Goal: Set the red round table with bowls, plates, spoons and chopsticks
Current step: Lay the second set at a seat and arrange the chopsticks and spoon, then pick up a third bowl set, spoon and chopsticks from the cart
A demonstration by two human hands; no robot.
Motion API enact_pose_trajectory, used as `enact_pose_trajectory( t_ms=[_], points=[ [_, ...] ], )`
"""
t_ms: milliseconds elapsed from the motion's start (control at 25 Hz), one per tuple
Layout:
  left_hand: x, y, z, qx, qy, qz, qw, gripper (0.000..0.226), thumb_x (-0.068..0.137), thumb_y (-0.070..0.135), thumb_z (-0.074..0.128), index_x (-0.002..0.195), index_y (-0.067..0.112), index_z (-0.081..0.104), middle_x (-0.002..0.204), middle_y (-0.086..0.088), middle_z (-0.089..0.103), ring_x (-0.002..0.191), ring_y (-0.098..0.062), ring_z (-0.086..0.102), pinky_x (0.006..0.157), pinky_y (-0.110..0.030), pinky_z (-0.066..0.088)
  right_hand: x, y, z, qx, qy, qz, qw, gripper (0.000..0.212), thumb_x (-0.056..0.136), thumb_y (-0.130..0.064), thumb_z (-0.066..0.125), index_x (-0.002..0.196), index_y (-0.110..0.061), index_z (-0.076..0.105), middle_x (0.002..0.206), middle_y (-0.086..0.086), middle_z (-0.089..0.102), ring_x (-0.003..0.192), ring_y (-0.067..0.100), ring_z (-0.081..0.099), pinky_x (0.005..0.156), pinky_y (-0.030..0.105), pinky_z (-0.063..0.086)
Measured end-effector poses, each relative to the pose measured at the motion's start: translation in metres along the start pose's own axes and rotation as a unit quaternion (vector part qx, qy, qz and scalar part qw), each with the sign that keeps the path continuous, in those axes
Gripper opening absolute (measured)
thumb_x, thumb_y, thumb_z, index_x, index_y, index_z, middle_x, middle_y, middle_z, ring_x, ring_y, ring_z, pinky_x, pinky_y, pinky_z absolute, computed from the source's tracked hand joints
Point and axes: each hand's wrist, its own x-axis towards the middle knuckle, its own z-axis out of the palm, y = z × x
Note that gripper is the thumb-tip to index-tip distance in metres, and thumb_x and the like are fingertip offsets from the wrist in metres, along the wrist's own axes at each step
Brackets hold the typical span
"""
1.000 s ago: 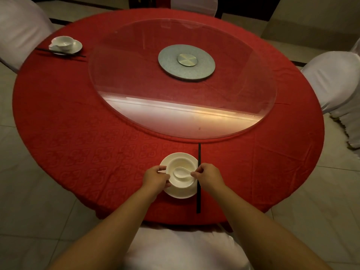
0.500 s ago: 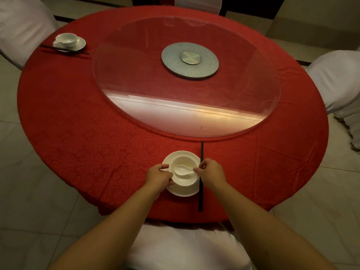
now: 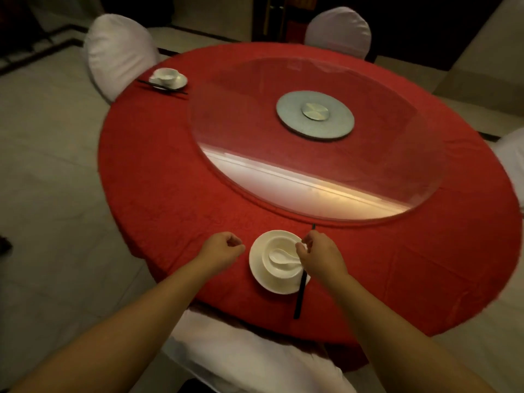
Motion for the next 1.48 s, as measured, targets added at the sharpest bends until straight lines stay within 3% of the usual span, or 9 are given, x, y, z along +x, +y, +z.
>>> enact_pose_trajectory(
  t_ms=[120,280,440,640,880,1080,1320,1480],
  points=[
    [-0.033,0.001,-0.042,0.073,0.037,0.019,0.996,0.016,0.086,0.024,0.075,0.098,0.014,0.076,0.097,-0.003,0.077,0.091,-0.017,0.070,0.086,-0.029,0.054,0.000,-0.043,-0.010,-0.034,-0.082,-0.126,0.988,0.025,0.093,-0.039,0.058,0.107,-0.020,0.065,0.105,0.001,0.065,0.095,0.022,0.063,0.077,0.036,0.052],
    [-0.095,-0.006,-0.103,0.102,0.118,0.010,0.988,0.013,0.087,0.028,0.074,0.095,0.019,0.076,0.092,0.000,0.077,0.086,-0.018,0.070,0.081,-0.029,0.054,-0.013,-0.127,-0.009,-0.052,-0.128,-0.284,0.949,0.022,0.092,-0.037,0.058,0.103,-0.020,0.066,0.102,0.002,0.068,0.093,0.023,0.064,0.079,0.037,0.053],
    [-0.169,-0.035,-0.166,0.116,0.225,-0.045,0.966,0.016,0.086,0.036,0.072,0.087,0.019,0.073,0.086,0.002,0.075,0.081,-0.016,0.069,0.075,-0.030,0.054,-0.055,-0.222,0.012,-0.051,-0.152,-0.430,0.889,0.023,0.089,-0.036,0.061,0.101,-0.017,0.068,0.101,0.006,0.070,0.094,0.027,0.066,0.080,0.038,0.053],
    [-0.247,-0.097,-0.243,0.146,0.308,-0.133,0.931,0.021,0.086,0.047,0.066,0.085,0.026,0.068,0.087,0.007,0.072,0.080,-0.013,0.066,0.069,-0.029,0.053,-0.115,-0.340,0.056,-0.086,-0.191,-0.550,0.809,0.027,0.089,-0.043,0.060,0.102,-0.020,0.064,0.102,0.004,0.067,0.093,0.027,0.065,0.073,0.033,0.048],
    [-0.332,-0.200,-0.353,0.123,0.402,-0.201,0.885,0.017,0.085,0.048,0.067,0.085,0.032,0.066,0.086,0.014,0.067,0.080,-0.007,0.064,0.069,-0.028,0.053,-0.190,-0.489,0.133,-0.121,-0.215,-0.632,0.735,0.027,0.093,-0.048,0.057,0.109,-0.026,0.061,0.107,-0.003,0.062,0.089,0.017,0.060,0.074,0.030,0.050],
    [-0.402,-0.294,-0.463,0.100,0.455,-0.257,0.846,0.020,0.084,0.052,0.068,0.077,0.035,0.060,0.075,0.017,0.062,0.071,-0.002,0.058,0.057,-0.021,0.039,-0.263,-0.620,0.204,-0.128,-0.226,-0.670,0.695,0.017,0.094,-0.045,0.057,0.098,-0.029,0.060,0.094,-0.009,0.057,0.081,0.010,0.056,0.070,0.024,0.046],
    [-0.455,-0.388,-0.569,0.084,0.491,-0.341,0.797,0.021,0.086,0.049,0.068,0.080,0.029,0.064,0.080,0.011,0.066,0.076,-0.011,0.063,0.070,-0.032,0.055,-0.330,-0.757,0.287,-0.113,-0.268,-0.697,0.655,0.016,0.092,-0.036,0.055,0.083,-0.023,0.056,0.088,0.001,0.059,0.078,0.020,0.056,0.066,0.028,0.041],
    [-0.458,-0.449,-0.622,0.048,0.509,-0.388,0.767,0.017,0.088,0.044,0.068,0.083,0.027,0.065,0.081,0.008,0.064,0.079,-0.015,0.063,0.068,-0.030,0.051,-0.347,-0.827,0.351,-0.123,-0.306,-0.696,0.637,0.022,0.094,-0.033,0.053,0.088,-0.014,0.061,0.090,0.007,0.063,0.083,0.025,0.060,0.068,0.034,0.048]
  ],
)
